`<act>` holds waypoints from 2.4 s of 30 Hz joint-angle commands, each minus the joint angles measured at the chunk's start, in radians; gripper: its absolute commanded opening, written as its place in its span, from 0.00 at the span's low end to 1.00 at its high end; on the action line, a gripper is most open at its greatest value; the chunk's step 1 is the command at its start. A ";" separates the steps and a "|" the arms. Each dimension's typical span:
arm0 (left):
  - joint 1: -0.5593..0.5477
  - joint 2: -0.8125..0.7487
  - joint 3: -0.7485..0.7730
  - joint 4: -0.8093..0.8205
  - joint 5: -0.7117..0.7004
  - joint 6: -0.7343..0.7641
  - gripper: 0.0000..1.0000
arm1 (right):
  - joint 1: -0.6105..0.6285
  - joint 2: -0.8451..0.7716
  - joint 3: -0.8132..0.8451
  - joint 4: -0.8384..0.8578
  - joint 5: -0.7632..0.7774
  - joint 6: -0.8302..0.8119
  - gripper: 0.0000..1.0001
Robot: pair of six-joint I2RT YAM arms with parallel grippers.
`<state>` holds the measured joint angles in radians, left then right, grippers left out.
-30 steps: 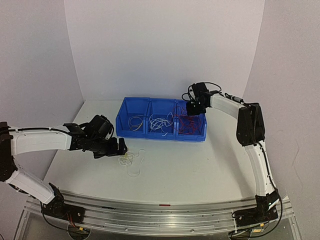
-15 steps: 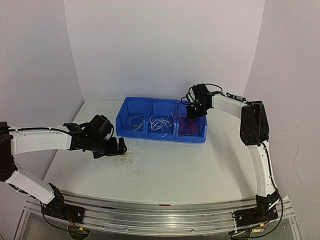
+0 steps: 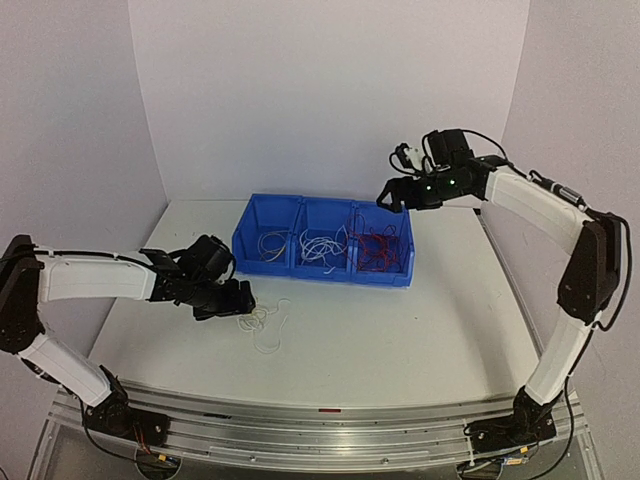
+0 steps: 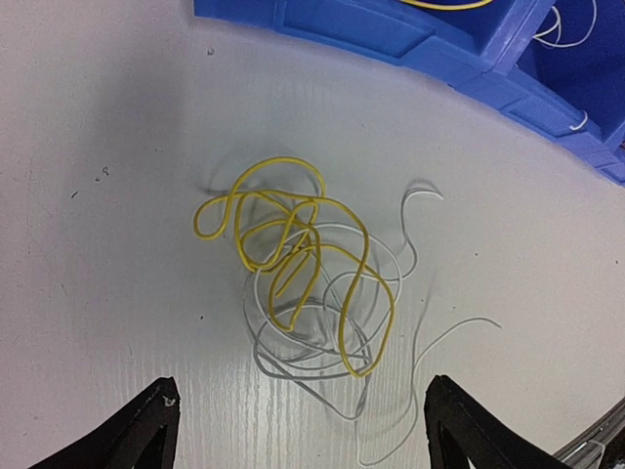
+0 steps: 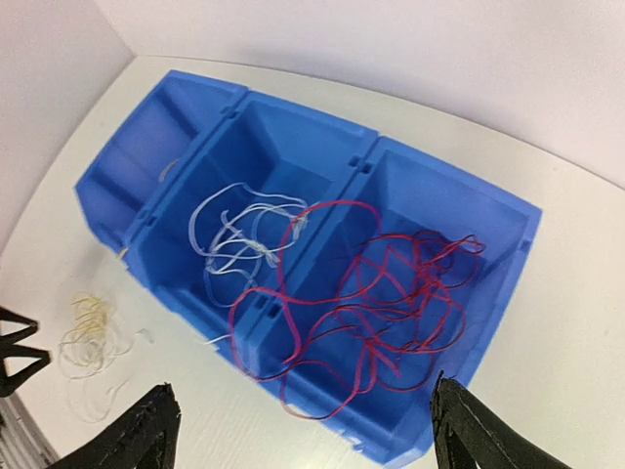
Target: Untangle the cables
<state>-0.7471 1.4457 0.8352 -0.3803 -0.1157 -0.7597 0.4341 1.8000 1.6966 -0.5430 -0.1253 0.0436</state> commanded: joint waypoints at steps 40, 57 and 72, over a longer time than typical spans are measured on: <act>0.069 0.301 0.214 0.038 -0.004 -0.261 0.70 | 0.761 0.488 -0.124 0.574 0.354 -0.065 0.74; 0.149 0.377 0.326 -0.134 -0.128 -0.266 0.00 | 0.718 0.089 -0.549 0.672 0.664 0.060 0.00; 0.427 -0.220 0.091 -0.415 -0.401 -0.298 0.00 | 0.241 -0.742 -0.982 0.274 0.805 0.182 0.00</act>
<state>-0.3446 1.3524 0.9161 -0.6600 -0.3886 -1.0462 0.7248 1.1309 0.7298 -0.1639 0.6722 0.2255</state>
